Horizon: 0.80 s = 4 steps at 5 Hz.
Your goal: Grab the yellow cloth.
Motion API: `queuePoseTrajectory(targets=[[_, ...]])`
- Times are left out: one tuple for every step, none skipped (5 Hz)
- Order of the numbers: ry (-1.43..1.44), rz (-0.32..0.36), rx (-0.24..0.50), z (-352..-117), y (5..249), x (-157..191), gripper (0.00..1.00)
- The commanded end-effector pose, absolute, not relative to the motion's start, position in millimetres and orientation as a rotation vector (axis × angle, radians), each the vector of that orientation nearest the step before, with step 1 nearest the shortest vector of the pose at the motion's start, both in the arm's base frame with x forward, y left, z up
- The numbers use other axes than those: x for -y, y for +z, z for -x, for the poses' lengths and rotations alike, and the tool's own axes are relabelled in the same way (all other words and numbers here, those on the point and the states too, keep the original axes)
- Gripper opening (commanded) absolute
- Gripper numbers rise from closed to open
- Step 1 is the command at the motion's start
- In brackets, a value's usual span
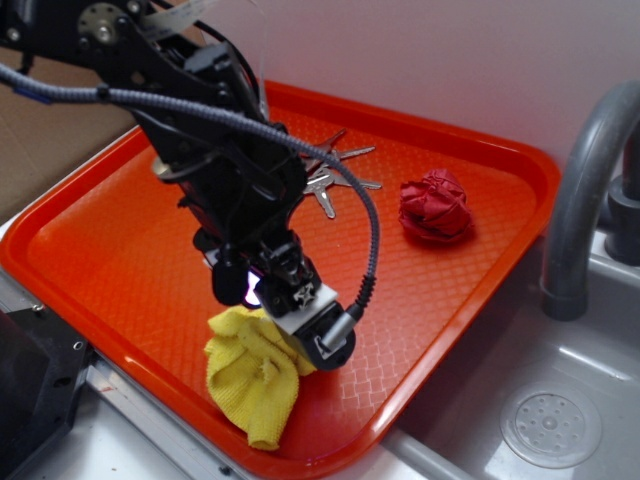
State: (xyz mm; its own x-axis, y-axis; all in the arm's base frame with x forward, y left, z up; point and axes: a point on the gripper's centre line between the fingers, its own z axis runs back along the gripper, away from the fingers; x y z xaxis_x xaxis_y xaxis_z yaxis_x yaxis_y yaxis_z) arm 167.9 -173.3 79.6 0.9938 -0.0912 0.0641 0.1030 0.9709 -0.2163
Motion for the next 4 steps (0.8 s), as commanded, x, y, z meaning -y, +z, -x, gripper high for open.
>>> queuePoseTrajectory(targets=[[-0.096,0.241,0.073,-168.4,87.9,175.9,1.0],[-0.137,0.208,0.018,-152.2,62.3,163.8,1.0],[-0.189,0.142,-0.03,-143.2,43.6,157.4,1.0],[-0.261,0.211,-0.05,-152.7,19.8,157.2,1.0]])
